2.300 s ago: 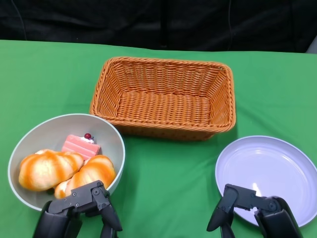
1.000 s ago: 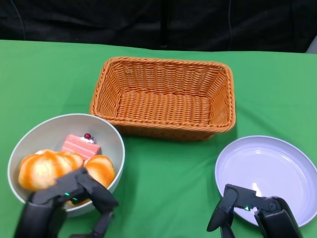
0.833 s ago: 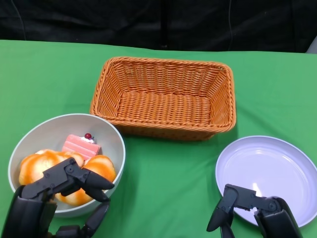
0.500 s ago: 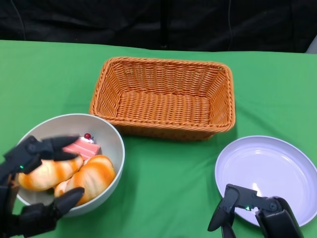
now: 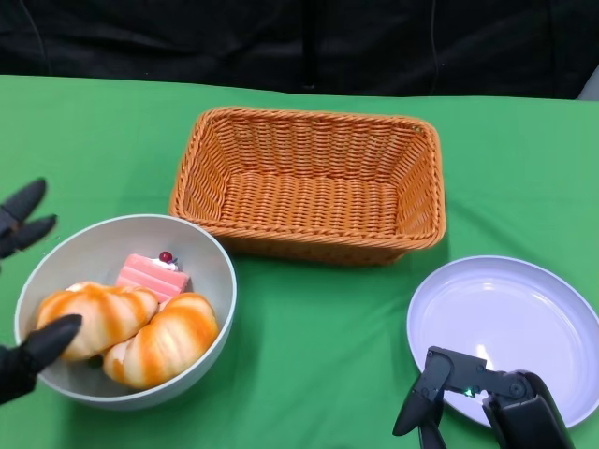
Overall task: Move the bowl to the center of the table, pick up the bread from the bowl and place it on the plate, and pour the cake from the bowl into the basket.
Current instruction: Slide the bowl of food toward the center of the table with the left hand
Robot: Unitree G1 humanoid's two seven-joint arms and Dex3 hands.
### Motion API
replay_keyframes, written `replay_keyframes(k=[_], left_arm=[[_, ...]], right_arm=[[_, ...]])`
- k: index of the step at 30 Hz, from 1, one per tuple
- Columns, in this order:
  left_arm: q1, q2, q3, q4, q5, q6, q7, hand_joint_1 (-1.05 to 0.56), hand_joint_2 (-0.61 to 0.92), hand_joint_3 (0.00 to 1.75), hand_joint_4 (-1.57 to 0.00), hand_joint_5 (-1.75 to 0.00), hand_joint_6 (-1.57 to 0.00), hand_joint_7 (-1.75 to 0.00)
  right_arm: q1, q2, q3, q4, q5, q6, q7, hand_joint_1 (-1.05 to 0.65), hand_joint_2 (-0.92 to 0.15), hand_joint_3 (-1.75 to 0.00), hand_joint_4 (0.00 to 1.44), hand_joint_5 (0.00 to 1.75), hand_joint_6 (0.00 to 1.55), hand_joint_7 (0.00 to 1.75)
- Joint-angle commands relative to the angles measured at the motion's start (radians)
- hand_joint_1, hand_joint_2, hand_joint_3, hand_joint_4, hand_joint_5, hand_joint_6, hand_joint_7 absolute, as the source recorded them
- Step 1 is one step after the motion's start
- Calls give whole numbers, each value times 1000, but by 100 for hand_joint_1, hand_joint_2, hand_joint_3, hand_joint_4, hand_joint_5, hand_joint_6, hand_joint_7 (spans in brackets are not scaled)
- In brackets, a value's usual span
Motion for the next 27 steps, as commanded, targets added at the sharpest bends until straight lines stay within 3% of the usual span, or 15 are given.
replay_keyframes(k=[1,8,15,22,25,27], left_arm=[[-28,40,23,56,30,29,17,-72,92,47,-13,-39,-23,-2],[-72,70,25,127,94,109,44,-66,92,49,-1,-48,-21,0],[-110,91,-1,198,122,247,42,-73,92,52,-1,-37,-17,-1],[-173,96,-29,282,39,418,-41,-76,92,50,0,-42,-15,0],[-197,102,-40,297,17,507,-68,-72,92,50,0,-38,-14,0],[-214,106,-48,295,3,583,-86,-79,92,47,0,-34,-14,0]], right_arm=[[5,-10,-7,-7,16,-5,0,-7,-15,-175,88,174,85,137],[10,-9,-9,-12,7,-2,-5,-7,-15,-175,89,174,85,138],[14,-11,-10,-22,9,1,-1,-7,-15,-175,89,174,86,138],[21,-10,-7,-29,14,8,1,-6,-15,-175,89,174,86,137],[24,-11,-8,-36,9,9,0,-7,-15,-175,90,174,86,137],[25,-12,-8,-35,8,5,0,-7,-15,-175,90,174,86,137]])
